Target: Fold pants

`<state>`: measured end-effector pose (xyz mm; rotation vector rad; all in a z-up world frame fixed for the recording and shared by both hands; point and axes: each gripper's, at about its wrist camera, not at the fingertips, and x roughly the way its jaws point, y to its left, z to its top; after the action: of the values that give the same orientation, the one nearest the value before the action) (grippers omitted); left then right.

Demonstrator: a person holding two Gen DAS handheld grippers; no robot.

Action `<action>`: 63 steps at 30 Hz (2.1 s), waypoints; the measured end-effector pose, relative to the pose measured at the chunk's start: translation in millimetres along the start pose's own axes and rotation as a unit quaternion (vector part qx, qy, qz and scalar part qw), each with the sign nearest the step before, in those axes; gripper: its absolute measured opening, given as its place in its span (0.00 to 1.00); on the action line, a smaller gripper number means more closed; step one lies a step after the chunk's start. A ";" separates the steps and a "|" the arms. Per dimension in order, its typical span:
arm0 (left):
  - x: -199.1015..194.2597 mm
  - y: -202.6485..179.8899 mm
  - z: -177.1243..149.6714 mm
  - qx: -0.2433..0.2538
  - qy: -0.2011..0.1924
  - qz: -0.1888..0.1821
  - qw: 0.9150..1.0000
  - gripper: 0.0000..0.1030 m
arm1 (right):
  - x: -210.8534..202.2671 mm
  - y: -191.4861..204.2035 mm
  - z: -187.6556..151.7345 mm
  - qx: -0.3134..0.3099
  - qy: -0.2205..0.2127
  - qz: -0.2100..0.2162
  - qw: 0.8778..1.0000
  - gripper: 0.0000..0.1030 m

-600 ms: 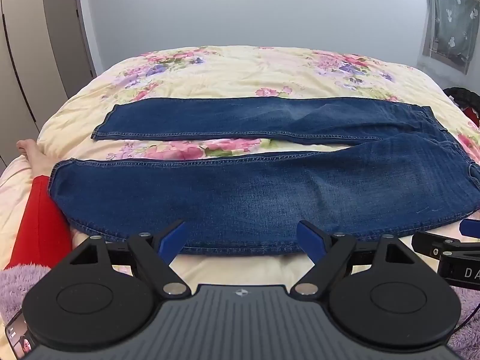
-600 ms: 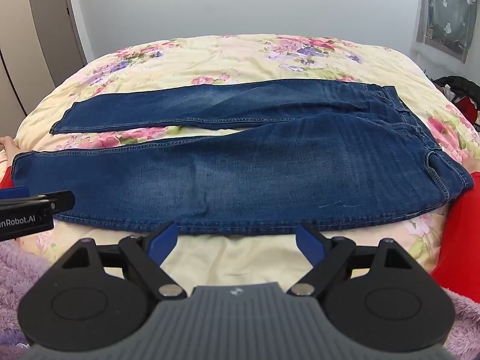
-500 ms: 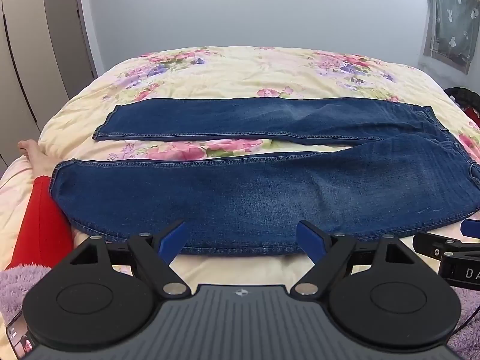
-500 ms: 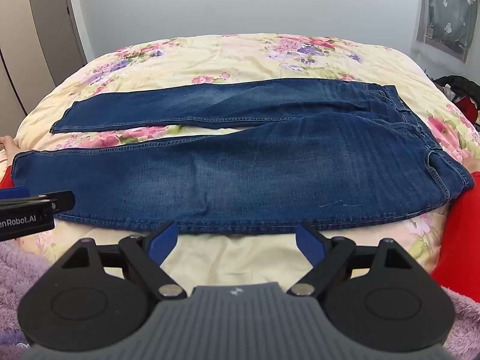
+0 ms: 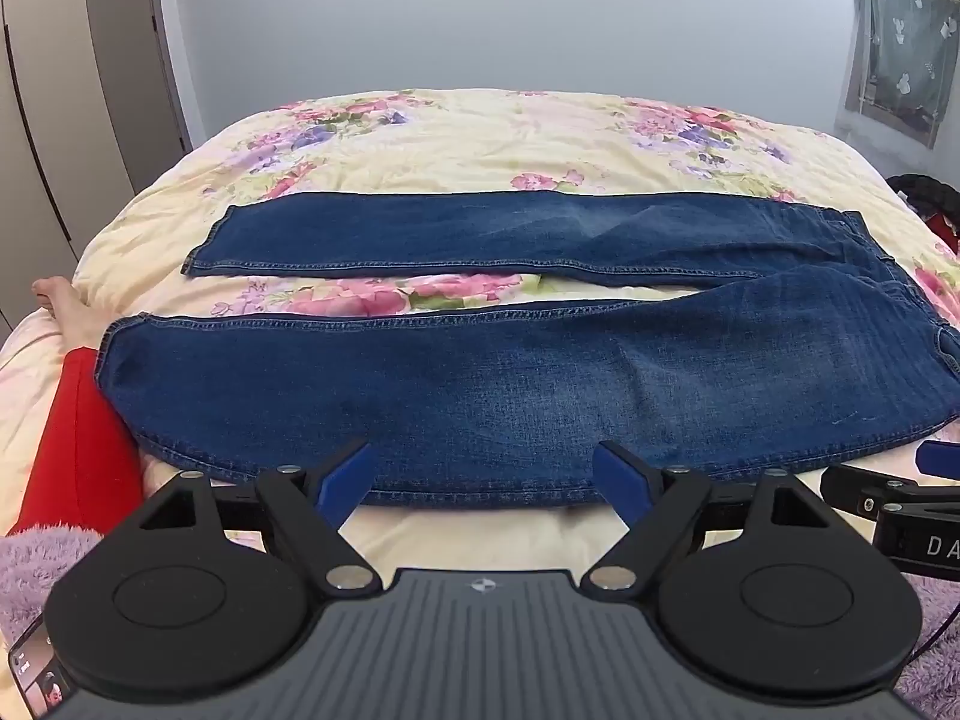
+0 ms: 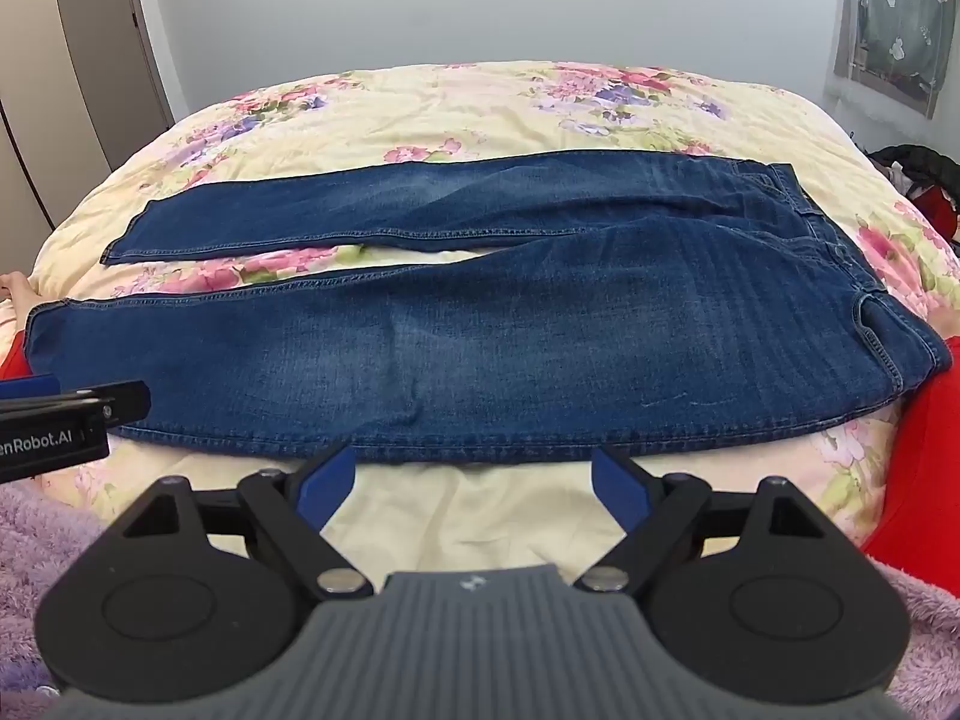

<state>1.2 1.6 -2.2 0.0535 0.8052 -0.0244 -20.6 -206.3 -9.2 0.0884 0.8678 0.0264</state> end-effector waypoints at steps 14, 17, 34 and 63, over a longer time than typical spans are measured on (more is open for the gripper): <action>3.6 -1.0 -3.2 -0.003 0.002 0.004 1.000 0.94 | 0.0 1.8 0.8 -0.001 0.003 -0.001 1.000 0.80; 4.2 -1.3 -4.1 -0.003 0.001 0.005 1.000 0.94 | 0.1 1.2 0.5 0.001 0.004 0.001 1.000 0.80; -0.9 2.2 -3.6 -0.005 0.001 0.003 1.000 0.94 | 1.6 2.7 -1.0 0.000 0.006 0.002 1.000 0.80; -1.9 0.9 -1.5 -0.008 0.003 -0.002 1.000 0.94 | 0.6 3.7 0.1 -0.005 0.007 0.001 1.000 0.80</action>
<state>-1.3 2.6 -1.8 0.0372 0.8120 -0.0208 -20.1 -202.6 -9.3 0.0803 0.8810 0.0341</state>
